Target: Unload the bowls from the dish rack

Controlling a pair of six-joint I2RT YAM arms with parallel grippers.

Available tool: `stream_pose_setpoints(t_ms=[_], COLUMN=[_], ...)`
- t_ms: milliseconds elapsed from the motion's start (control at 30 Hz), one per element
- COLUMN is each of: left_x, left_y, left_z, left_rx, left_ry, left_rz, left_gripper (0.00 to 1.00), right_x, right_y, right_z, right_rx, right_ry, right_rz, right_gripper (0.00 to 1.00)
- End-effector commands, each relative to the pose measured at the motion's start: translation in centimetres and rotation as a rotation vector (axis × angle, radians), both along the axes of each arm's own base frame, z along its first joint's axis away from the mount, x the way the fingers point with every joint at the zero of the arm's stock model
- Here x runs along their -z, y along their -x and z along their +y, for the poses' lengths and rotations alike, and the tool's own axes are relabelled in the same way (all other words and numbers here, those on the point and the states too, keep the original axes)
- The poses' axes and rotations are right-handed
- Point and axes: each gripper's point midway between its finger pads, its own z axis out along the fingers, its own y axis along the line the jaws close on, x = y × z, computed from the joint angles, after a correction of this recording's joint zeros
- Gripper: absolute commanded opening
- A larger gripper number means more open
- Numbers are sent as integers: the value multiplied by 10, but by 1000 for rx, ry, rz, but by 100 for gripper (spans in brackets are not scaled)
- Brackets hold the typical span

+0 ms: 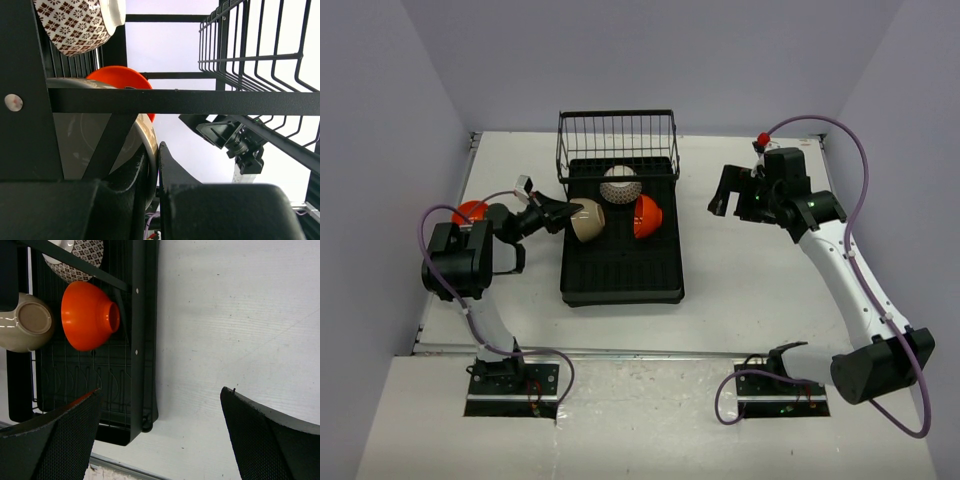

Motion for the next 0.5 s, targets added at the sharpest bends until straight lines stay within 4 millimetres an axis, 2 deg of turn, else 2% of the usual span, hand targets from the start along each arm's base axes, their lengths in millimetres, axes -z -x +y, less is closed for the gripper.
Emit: stream_pose_setpoints(t_ms=[0,233,467], left_x=[-90,-115,-123], left_y=[25,26,20], left_z=[0,-1,-3], left_rx=[11,20,30], left_ry=[-27,-33,-102], left_rz=[-548,-613,-636], left_gripper=[0,0,0], right_x=[-20,-21,-23], right_y=[-7,-7,-8], right_z=[3,4,4], right_rx=[-15,-19,-20], right_ry=[-3,-4,-3], right_rz=[-55,-59,-62], right_gripper=[99,99,99])
